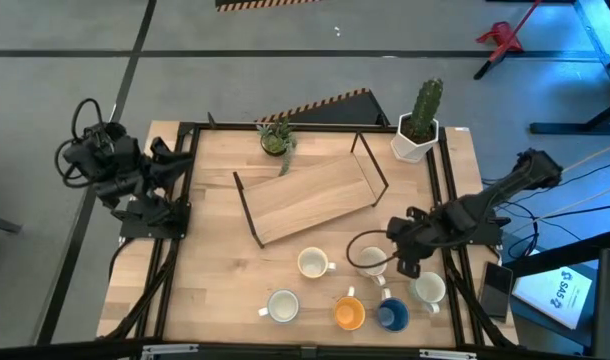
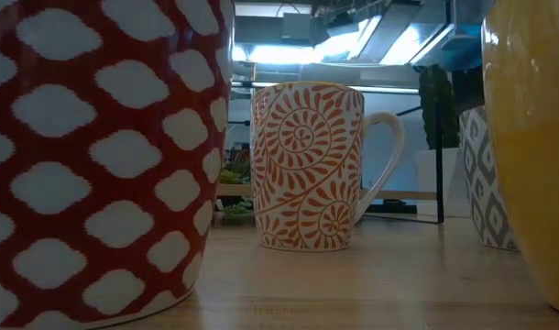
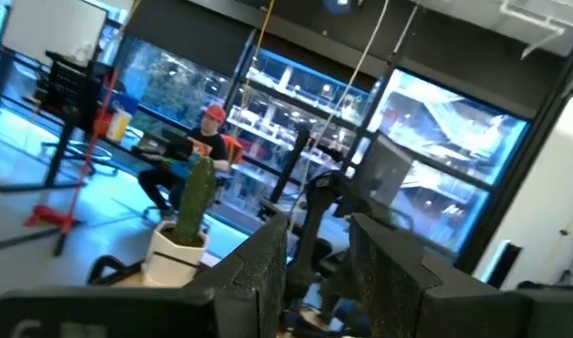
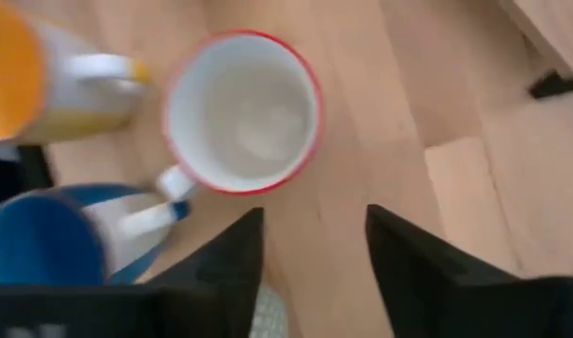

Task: Place coffee mugs
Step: Put the gray patterned mug on the shelf

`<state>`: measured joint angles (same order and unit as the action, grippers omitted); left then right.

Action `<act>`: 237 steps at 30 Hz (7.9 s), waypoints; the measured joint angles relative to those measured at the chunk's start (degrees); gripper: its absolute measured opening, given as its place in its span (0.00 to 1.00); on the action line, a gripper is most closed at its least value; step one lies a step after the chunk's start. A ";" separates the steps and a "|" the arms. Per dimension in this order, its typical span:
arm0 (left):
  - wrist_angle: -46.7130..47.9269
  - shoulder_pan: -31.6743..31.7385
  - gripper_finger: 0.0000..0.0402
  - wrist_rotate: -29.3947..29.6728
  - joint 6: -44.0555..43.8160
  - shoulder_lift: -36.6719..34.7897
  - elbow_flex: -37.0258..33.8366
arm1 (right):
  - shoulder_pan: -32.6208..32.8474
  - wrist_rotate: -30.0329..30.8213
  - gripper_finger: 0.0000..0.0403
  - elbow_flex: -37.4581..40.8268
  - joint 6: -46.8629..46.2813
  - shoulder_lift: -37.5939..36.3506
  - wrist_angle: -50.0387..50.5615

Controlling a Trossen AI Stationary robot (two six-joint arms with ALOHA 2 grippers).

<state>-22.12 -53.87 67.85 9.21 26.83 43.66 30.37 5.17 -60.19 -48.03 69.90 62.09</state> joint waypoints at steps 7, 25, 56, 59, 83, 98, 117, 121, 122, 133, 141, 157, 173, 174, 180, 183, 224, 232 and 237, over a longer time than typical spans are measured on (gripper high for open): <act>1.02 -0.04 0.28 0.64 -2.84 -0.29 0.00 | -0.02 3.39 0.60 5.12 -3.04 2.34 -11.22; 8.79 -0.02 0.28 -37.37 -15.52 0.75 2.75 | -3.27 4.42 0.60 5.73 -4.24 10.38 -13.01; 43.56 5.24 0.28 -40.98 -38.68 2.03 11.93 | -8.70 0.69 0.01 1.68 -3.56 11.35 -11.70; 40.84 6.86 0.28 -43.05 -35.42 2.05 11.93 | -11.47 0.68 0.01 -1.23 -0.10 11.35 -11.64; 28.80 21.63 0.28 -68.40 -31.19 8.46 11.89 | -39.25 -2.39 0.00 -22.63 37.98 18.62 -10.56; 40.78 38.35 0.28 -74.46 -38.53 10.16 11.89 | -41.94 -6.04 0.00 -46.09 51.66 40.05 -7.15; 50.04 46.67 0.28 -75.97 -40.17 10.29 11.89 | -44.33 -4.51 0.00 -50.07 54.57 46.63 -4.20; 50.02 47.57 0.28 -76.23 -40.17 10.29 11.89 | -44.44 -4.60 0.00 -50.07 55.12 46.98 -3.80; 50.04 47.72 0.28 -76.32 -40.17 10.29 11.89 | -44.46 -4.63 0.00 -50.07 55.51 47.13 -3.65; 50.04 47.87 0.28 -76.30 -40.10 10.29 11.89 | -44.41 -4.74 0.02 -50.05 56.91 47.54 -2.88; 49.96 47.87 0.28 -75.44 -40.06 10.29 11.89 | -44.41 -4.95 0.05 -49.98 57.53 48.25 -2.84; 50.02 47.87 0.28 -75.38 -40.04 10.29 11.89 | -44.41 -5.86 0.36 -51.39 58.81 47.61 -6.51; 50.17 47.87 0.28 -75.31 -38.88 10.29 11.89 | -39.31 5.00 0.36 -66.91 64.52 47.42 18.82; 50.20 47.87 0.28 -75.09 -38.71 10.29 11.89 | -38.95 4.92 0.36 -65.74 64.50 47.42 19.44; 50.18 47.87 0.28 -74.33 -38.62 10.32 11.89 | -36.97 2.57 0.36 -59.61 64.41 47.54 17.59; 50.20 47.87 0.28 -74.33 -38.63 10.29 11.89 | -36.14 0.51 0.36 -57.63 64.50 47.22 16.56; 50.99 47.84 0.28 -71.27 -37.15 10.31 11.87 | -41.68 3.78 0.36 -18.87 55.34 27.38 -19.05; 51.05 47.87 0.28 -70.06 -37.54 10.29 11.87 | -41.60 -0.32 0.36 -18.87 58.53 29.50 -25.08; 51.31 47.84 0.28 -70.03 -37.57 10.32 11.87 | -41.66 -2.08 0.36 -18.97 59.23 30.41 -30.27</act>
<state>29.19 -6.02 -2.18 -28.36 37.15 55.53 -11.29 3.09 -79.15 11.20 100.31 31.81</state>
